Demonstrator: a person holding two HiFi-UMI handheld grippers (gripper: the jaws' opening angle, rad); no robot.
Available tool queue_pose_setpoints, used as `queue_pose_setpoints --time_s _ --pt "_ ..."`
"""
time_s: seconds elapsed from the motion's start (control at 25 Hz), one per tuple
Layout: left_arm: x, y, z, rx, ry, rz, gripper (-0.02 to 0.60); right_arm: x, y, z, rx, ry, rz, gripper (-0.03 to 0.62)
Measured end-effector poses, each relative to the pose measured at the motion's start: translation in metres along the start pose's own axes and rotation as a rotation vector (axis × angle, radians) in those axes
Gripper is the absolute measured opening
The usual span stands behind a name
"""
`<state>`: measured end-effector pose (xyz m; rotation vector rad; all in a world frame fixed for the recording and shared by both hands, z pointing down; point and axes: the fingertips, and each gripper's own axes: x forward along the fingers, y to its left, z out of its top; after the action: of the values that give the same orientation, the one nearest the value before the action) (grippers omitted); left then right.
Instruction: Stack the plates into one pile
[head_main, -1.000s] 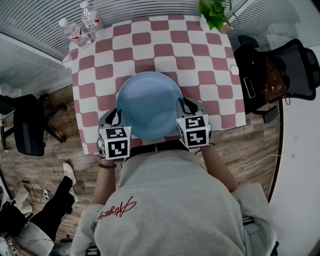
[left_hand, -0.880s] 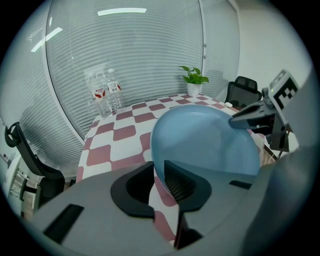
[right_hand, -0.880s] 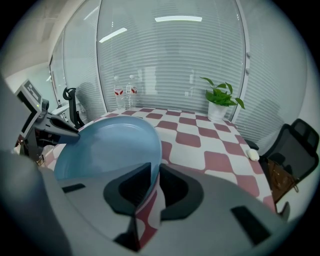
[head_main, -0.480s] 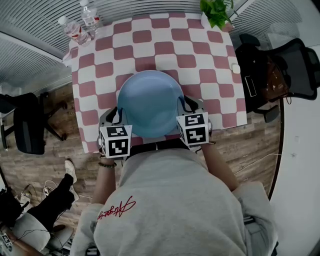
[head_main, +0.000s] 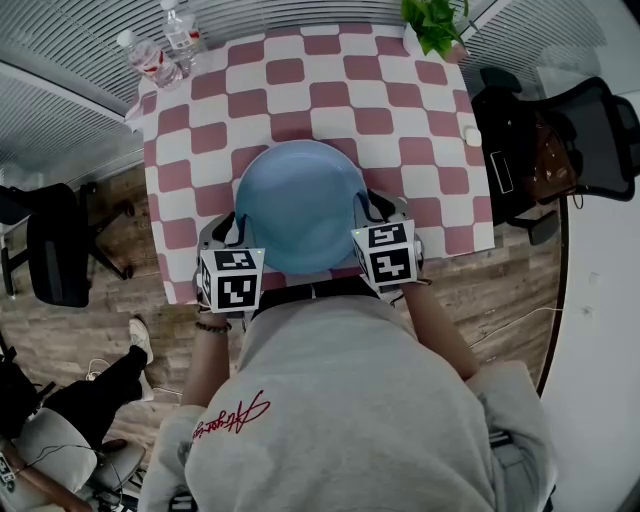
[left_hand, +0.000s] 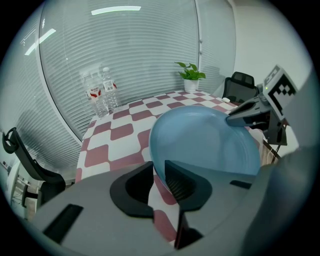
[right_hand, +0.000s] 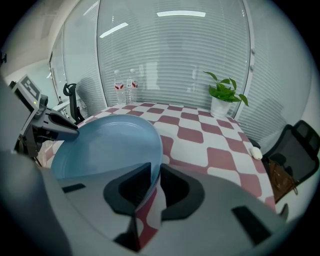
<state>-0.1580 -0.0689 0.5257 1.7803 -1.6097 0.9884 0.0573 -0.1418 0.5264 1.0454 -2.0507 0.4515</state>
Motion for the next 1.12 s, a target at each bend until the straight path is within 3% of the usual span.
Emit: queue_pose_setpoints --time_s 0.72,1.12 --pt "0.003 -0.002 -0.002 0.040 0.009 0.013 0.081 0.003 0.002 -0.001 -0.037 -0.006 0.003 0.061" --pt "0.003 -0.003 -0.001 0.000 -0.034 -0.012 0.105 -0.001 0.001 0.008 -0.073 -0.063 -0.010 0.094"
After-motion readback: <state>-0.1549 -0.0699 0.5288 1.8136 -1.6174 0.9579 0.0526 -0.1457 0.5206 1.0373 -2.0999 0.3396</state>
